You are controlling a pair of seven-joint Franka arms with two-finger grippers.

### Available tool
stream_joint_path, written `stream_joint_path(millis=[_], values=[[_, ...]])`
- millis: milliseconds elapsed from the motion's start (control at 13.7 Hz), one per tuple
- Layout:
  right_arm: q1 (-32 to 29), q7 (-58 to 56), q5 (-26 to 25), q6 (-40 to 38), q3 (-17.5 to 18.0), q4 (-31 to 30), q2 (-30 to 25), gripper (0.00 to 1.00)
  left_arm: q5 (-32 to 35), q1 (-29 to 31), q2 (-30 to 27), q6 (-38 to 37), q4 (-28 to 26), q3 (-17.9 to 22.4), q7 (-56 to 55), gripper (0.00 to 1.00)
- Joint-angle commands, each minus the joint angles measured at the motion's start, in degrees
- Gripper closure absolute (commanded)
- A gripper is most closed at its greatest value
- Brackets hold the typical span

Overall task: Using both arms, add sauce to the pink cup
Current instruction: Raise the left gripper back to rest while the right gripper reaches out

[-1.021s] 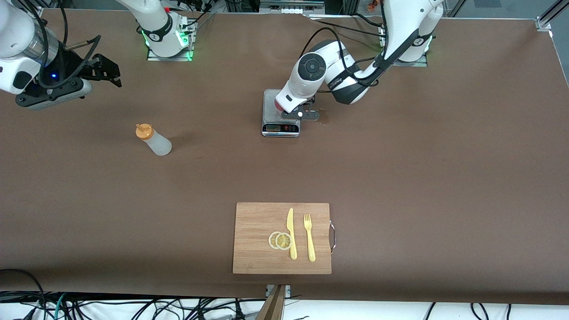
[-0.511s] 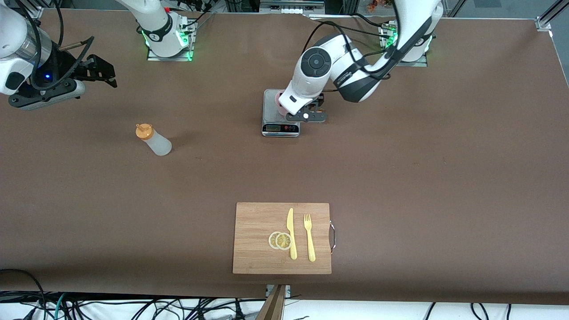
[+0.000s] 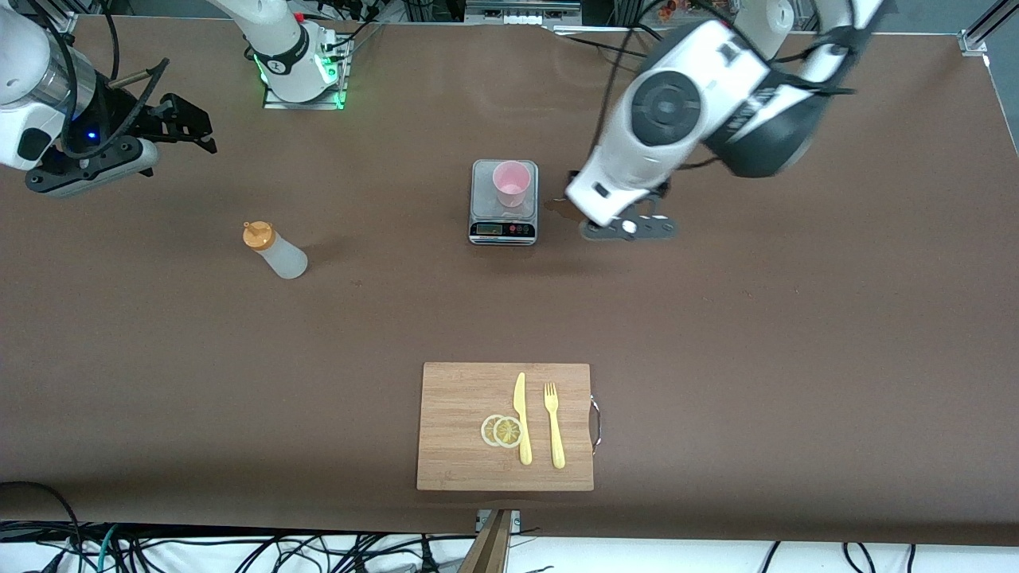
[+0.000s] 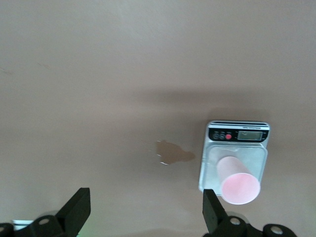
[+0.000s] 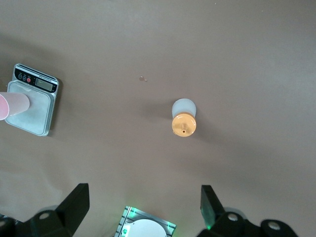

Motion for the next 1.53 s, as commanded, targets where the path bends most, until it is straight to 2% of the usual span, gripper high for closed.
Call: stream_joint_path(millis=[0,292,365,438,584,802,875,1021,1094,1167,1459], values=[[-0.34,-1.42,0.85,-0.77,-0.03,0.02,-0.33,0.0,0.6,5.72,0.91,-3.37,4.16,-0.47,8.93,0.0],[-0.43,-4.22,0.93,-0.86,-0.12,0.2,-0.33,0.0,0.86,12.41,-0.14,-4.86,7.24,-0.38,20.44,0.0],[-0.43,-6.15,1.11,-1.73,-0.73,0.28,-0.33,0.0,0.6,12.51,-1.54,-5.12,7.16,0.93,24.3,0.0],[-0.43,-6.95,2.15,-2.17,-1.6,0.54,-0.33,0.0,0.51,11.38,-4.17,-5.13,6.38,5.9,29.13,0.0],[-0.26,-10.72,2.6,-2.53,-2.58,0.55,-0.41,0.0,-0.45,5.42,-9.36,-5.04,4.26,16.53,35.83,0.0],[-0.17,-13.36,2.78,-3.05,-2.49,0.11,0.02,0.0,-5.55,-2.75,-15.77,-4.08,-1.95,32.35,36.74,0.0],[-0.26,-14.6,3.65,-2.97,-2.67,-0.41,-0.06,0.0,-5.56,-4.52,-17.53,-1.46,-4.94,35.71,36.91,0.0],[-1.3,-19.24,4.36,-3.05,-3.02,-2.34,-1.11,0.0,-5.47,-4.54,-22.8,3.38,-11.71,36.97,37.0,0.0],[-1.49,-21.53,4.45,-3.05,-3.11,-2.44,-1.12,0.0,-5.56,-4.54,-24.56,3.75,-13.04,37.06,36.91,0.0],[-2.01,-23.73,5.06,-2.79,-3.19,-2.53,-0.77,0.0,-5.38,-4.97,-24.76,3.31,-12.62,37.06,36.82,0.0],[-9.47,-43.65,13.57,-2.44,-4.16,-5.16,1.43,0.0,-4.77,-4.36,-22.39,1.82,-9.63,36.8,39.79,0.0]])
